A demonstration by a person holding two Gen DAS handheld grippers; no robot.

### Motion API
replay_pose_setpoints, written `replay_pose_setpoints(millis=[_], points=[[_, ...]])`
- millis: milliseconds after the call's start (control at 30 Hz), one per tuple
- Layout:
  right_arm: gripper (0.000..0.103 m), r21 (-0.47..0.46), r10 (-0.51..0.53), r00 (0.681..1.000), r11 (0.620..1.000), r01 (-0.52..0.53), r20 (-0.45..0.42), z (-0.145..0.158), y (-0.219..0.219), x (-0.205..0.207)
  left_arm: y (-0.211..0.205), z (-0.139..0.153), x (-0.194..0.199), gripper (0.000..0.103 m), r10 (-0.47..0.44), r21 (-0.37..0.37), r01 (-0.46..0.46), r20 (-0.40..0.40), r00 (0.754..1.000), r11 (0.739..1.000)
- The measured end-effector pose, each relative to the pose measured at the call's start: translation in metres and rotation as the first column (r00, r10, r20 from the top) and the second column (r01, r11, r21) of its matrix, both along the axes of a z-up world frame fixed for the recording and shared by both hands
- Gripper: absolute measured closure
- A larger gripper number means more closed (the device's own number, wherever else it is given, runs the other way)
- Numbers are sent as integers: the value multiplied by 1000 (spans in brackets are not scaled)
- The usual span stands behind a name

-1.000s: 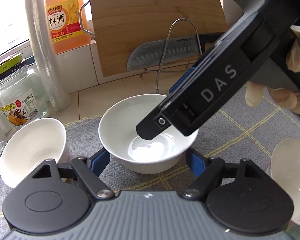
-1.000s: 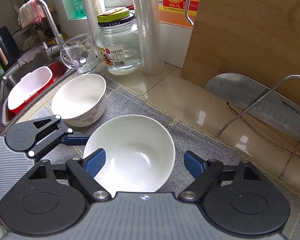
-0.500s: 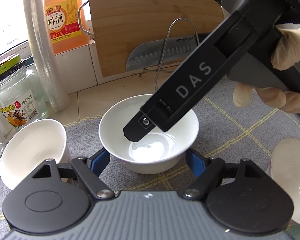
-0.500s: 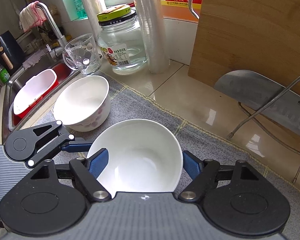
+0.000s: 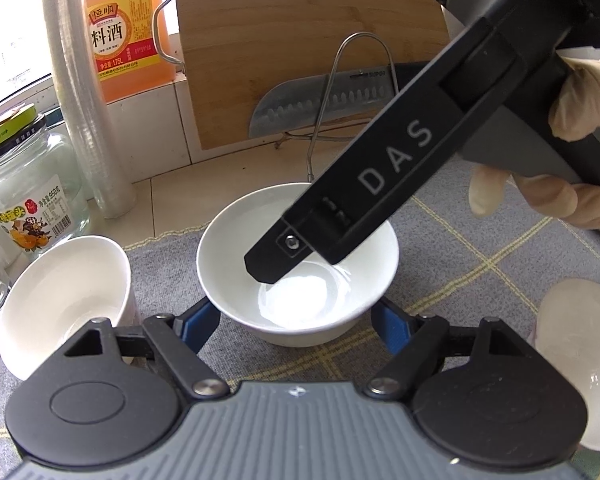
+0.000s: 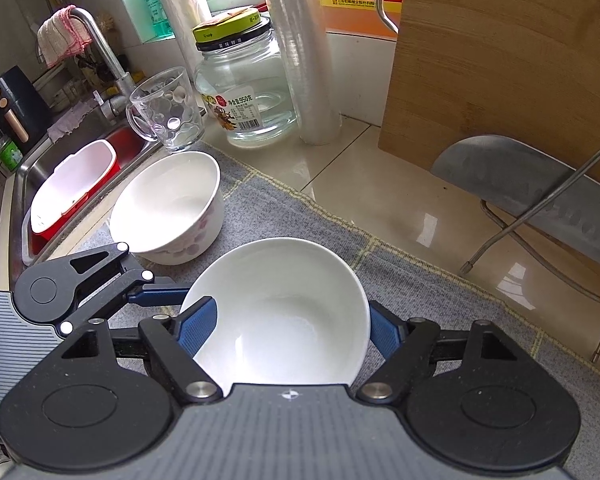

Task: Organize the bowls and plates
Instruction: 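Lift the bowl with the right tool and carry it over another bowl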

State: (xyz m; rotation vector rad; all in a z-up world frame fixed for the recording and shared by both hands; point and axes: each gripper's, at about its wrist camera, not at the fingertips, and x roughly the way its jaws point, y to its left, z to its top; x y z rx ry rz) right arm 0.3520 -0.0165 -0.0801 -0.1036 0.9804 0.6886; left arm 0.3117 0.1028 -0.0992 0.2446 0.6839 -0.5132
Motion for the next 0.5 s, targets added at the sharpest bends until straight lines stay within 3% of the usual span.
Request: replay_pose_setpoints(millis=[500], points=[[18, 24, -7, 1000, 1000, 7, 5, 22, -6, -31, 0, 32, -33, 21, -45, 23, 45, -9, 999, 999]])
